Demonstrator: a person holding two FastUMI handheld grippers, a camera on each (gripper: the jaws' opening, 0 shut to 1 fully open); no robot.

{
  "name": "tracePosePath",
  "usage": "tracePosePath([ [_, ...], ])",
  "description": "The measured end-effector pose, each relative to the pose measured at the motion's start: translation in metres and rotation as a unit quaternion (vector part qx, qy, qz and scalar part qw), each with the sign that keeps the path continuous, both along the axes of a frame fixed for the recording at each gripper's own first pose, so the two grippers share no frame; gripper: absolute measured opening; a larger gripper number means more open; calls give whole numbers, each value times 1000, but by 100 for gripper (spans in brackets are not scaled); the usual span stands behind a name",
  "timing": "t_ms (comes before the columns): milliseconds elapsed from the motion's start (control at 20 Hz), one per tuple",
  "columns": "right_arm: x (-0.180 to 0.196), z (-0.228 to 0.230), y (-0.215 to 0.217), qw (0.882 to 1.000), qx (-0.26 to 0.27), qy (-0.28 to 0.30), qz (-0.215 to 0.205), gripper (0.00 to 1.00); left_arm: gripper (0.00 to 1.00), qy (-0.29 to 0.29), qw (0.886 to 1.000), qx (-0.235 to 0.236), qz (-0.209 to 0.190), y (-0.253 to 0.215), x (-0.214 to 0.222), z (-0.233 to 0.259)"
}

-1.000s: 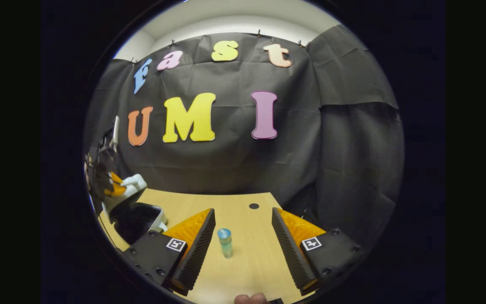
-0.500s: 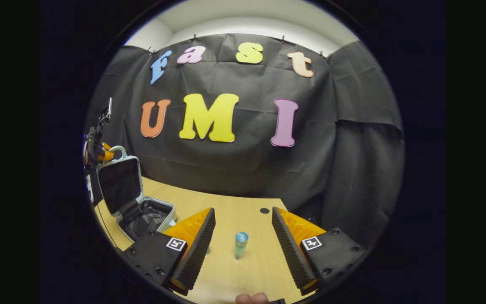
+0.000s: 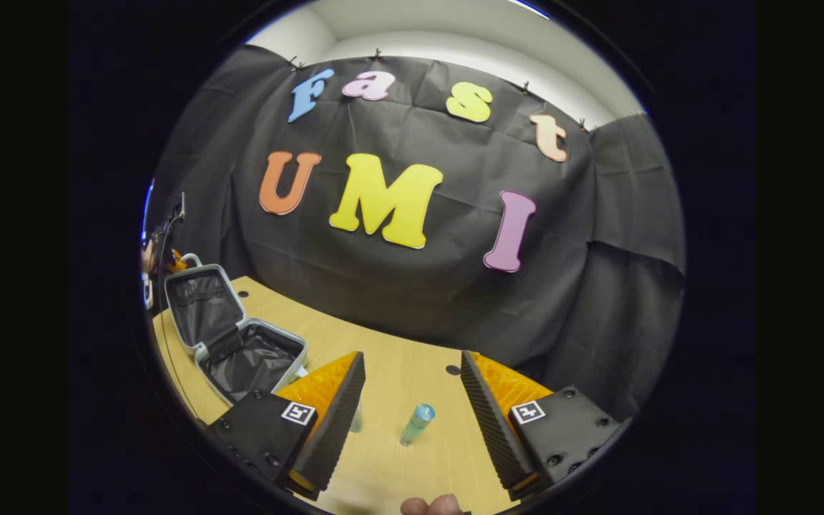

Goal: First open the suitcase, pack the skin care products into it, and then close the suitcase.

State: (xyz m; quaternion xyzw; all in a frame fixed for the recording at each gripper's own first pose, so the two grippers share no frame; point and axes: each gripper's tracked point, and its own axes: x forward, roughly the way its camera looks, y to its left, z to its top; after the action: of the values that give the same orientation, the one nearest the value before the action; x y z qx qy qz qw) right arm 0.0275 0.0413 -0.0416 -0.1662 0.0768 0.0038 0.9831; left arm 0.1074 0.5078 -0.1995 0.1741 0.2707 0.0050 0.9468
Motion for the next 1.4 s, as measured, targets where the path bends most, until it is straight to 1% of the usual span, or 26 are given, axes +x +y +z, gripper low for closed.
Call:
tracePosePath([
  [100,-3,-4,7,1000,-14,11,3,81,3,14,999,-37,7,13,-7,-35],
  [250,-4,-7,14,1000,-23,20,5,82,3,22,995,-94,18,18,-12,-66],
  [300,-3,-9,15,999,-22,23,3,82,3,24,994,-106,21,20,-12,-74],
  [400,-4,-12,18,999,-18,29,1,82,3,26,993,-115,27,24,-12,-86],
  [450,-5,-14,20,999,-20,31,2,82,5,23,993,-109,39,29,-10,-91],
  [500,-5,-15,21,999,-22,32,5,82,16,9,993,-105,45,34,-8,-91],
  [550,-6,-16,21,999,-23,34,5,82,21,2,994,-98,55,38,-8,-90],
  [600,-8,-17,20,999,-19,35,5,82,28,-5,994,-93,64,43,-8,-89],
  [650,-9,-19,19,999,-15,36,3,82,32,-14,994,-87,72,49,-8,-85],
  [750,-12,-22,14,999,-12,40,1,82,56,-20,993,-83,80,54,-20,-76],
  [850,-13,-26,5,999,-3,45,-4,82,80,-21,993,-86,75,43,-33,-58],
  [900,-13,-29,0,999,6,48,-8,82,85,-27,994,-82,71,35,-39,-46],
  [950,-14,-34,-5,998,18,54,-8,82,86,-38,994,-80,69,22,-43,-30],
  [1000,-16,-38,-13,998,27,57,-12,82,89,-52,993,-82,63,-1,-48,-9],
  [1100,-17,-42,-28,998,36,56,-16,82,91,-58,993,-79,62,-46,-58,14],
  [1150,-19,-43,-35,998,37,55,-18,82,94,-72,993,-80,57,-83,-64,32],
  [1250,-22,-45,-52,997,45,52,-18,82,96,-92,991,-82,43,-145,-67,55],
  [1300,-24,-47,-58,997,52,53,-12,82,96,-102,991,-82,32,-180,-71,62],
  [1400,-24,-53,-83,997,59,50,-17,82,97,-117,990,-78,3,-262,-71,71],
])
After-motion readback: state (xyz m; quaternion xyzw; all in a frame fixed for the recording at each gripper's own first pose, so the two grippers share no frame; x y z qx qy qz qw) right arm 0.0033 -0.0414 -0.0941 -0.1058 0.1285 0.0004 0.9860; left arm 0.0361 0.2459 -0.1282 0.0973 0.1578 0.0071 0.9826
